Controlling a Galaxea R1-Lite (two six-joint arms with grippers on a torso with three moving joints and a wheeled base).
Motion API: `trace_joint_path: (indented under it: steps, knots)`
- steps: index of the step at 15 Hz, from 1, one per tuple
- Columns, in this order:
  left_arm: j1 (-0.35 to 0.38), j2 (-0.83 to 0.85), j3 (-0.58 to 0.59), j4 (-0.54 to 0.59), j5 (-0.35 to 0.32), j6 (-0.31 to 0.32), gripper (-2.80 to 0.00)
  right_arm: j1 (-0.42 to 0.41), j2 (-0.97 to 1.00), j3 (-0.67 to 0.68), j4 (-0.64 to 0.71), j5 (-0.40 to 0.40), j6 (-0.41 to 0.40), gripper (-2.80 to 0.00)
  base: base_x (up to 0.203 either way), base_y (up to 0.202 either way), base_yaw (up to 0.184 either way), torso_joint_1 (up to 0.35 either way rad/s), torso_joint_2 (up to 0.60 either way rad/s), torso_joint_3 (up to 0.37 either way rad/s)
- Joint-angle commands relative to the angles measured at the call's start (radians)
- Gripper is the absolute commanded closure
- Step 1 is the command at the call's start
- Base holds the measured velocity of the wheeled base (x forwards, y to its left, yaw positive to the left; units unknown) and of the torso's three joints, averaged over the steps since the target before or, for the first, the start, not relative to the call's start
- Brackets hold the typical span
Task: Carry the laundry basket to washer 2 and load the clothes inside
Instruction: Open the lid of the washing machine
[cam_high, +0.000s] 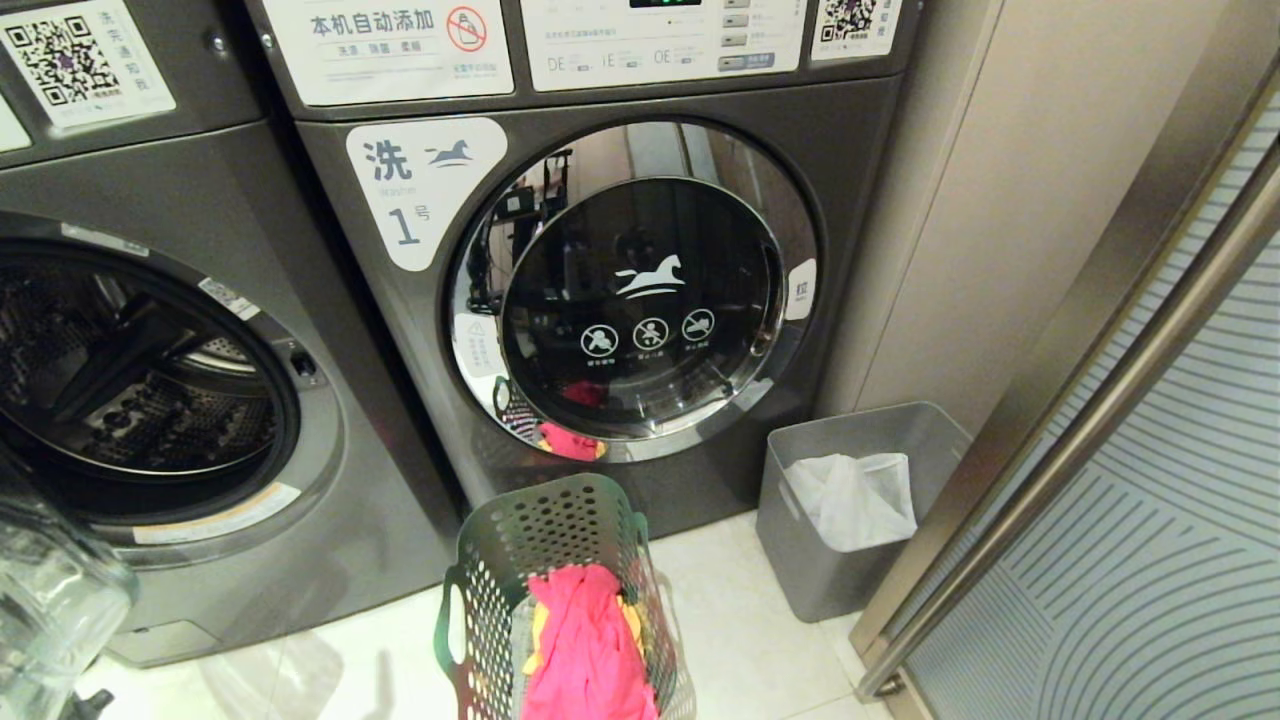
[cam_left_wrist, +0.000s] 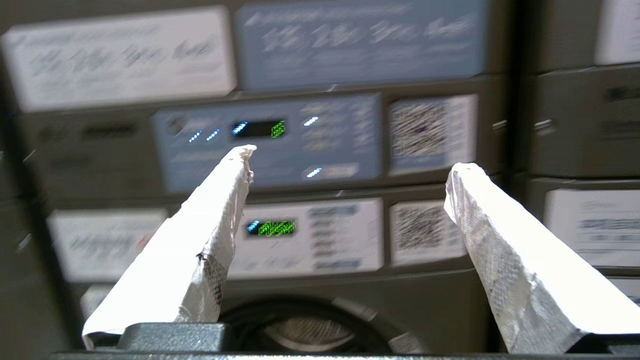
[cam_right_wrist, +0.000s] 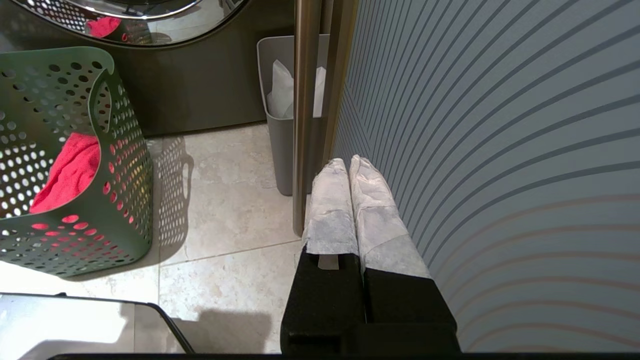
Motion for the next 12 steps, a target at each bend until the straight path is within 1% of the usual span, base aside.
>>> trace_joint_path:
  steps: [1, 2, 3, 4, 5, 6, 7, 8, 9, 10, 11, 12]
  knots:
    - [-0.105, -0.020, -0.036, 0.057, 0.038, 0.049, -2.80, 0.000, 0.000, 0.000, 0.001, 0.000, -0.001, 0.00, 0.000, 0.000, 0.000, 0.000, 0.00, 0.000]
    - [-0.146, -0.021, -0.024, 0.107, 0.069, 0.089, -2.80, 0.000, 0.000, 0.000, 0.001, 0.000, -0.001, 0.00, 0.000, 0.000, 0.000, 0.000, 0.00, 0.000]
    - [-0.207, -0.021, -0.011, 0.182, 0.114, 0.150, -2.80, 0.000, 0.000, 0.000, 0.001, 0.000, -0.001, 0.00, 0.000, 0.000, 0.000, 0.000, 0.00, 0.000]
    - [-0.277, -0.019, 0.001, 0.240, 0.164, 0.202, -2.80, 0.000, 0.000, 0.000, 0.001, 0.000, -0.001, 0.00, 0.000, 0.000, 0.000, 0.000, 0.00, 0.000]
    - [-0.362, -0.016, 0.021, 0.282, 0.226, 0.251, -2.80, 0.000, 0.000, 0.000, 0.001, 0.000, -0.001, 0.00, 0.000, 0.000, 0.000, 0.000, 0.00, 0.000]
    - [-0.452, -0.012, 0.054, 0.307, 0.288, 0.293, 0.00, 0.000, 0.000, 0.000, 0.001, 0.000, -0.001, 0.00, 0.000, 0.000, 0.000, 0.000, 0.00, 0.000]
    - [-0.516, -0.007, 0.095, 0.320, 0.334, 0.337, 0.00, 0.000, 0.000, 0.000, 0.001, 0.000, -0.001, 0.00, 0.000, 0.000, 0.000, 0.000, 0.00, 0.000]
    - [-0.554, -0.001, 0.165, 0.330, 0.376, 0.414, 0.00, 0.000, 0.000, 0.000, 0.001, 0.000, -0.001, 0.00, 0.000, 0.000, 0.000, 0.000, 0.00, 0.000]
    - [-0.570, 0.003, 0.232, 0.333, 0.407, 0.490, 0.00, 0.000, 0.000, 0.000, 0.001, 0.000, -0.001, 0.00, 0.000, 0.000, 0.000, 0.000, 0.00, 0.000]
    - [-0.575, 0.011, 0.288, 0.329, 0.453, 0.535, 0.00, -0.001, 0.000, 0.000, 0.001, 0.000, -0.002, 0.00, 0.000, 0.000, 0.000, 0.000, 0.00, 0.000]
    - [-0.573, 0.024, 0.311, 0.321, 0.555, 0.551, 0.00, 0.000, 0.001, 0.000, 0.001, 0.000, -0.001, 0.00, 0.000, 0.000, 0.000, 0.000, 0.00, 0.000]
    - [-0.559, 0.041, 0.321, 0.320, 0.702, 0.555, 0.00, 0.000, 0.000, 0.000, 0.001, 0.000, -0.001, 0.00, 0.000, 0.000, 0.000, 0.000, 0.00, 0.000]
